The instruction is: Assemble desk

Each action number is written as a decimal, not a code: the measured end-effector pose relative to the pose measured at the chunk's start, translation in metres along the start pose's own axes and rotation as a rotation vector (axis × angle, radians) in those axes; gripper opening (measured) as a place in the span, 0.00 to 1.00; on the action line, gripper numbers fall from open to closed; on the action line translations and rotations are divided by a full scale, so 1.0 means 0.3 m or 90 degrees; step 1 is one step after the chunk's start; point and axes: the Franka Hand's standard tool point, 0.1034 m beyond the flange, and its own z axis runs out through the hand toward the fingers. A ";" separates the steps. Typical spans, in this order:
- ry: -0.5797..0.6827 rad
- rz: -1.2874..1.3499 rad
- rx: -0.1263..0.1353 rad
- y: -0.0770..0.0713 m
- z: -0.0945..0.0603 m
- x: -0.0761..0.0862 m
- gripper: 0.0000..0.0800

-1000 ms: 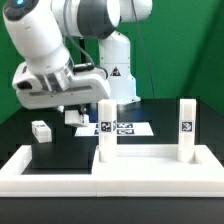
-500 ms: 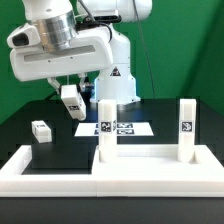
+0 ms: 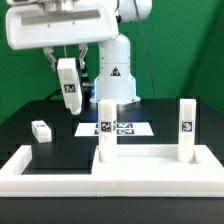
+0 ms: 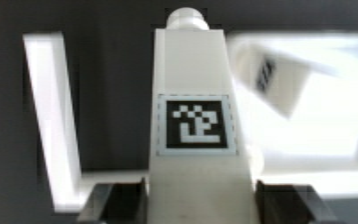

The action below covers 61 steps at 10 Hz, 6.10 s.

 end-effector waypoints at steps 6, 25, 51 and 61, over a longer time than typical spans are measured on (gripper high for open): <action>0.275 0.110 -0.004 -0.342 -0.063 0.231 0.36; 0.295 -0.025 -0.035 -0.689 0.273 0.208 0.36; 0.212 -0.046 -0.038 -0.716 0.337 0.179 0.81; -0.091 0.021 -0.032 -0.720 0.359 0.236 0.81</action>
Offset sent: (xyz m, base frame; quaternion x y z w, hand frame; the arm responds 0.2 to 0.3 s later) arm 0.0475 0.0834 0.0237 -0.0301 0.2030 0.1194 0.9714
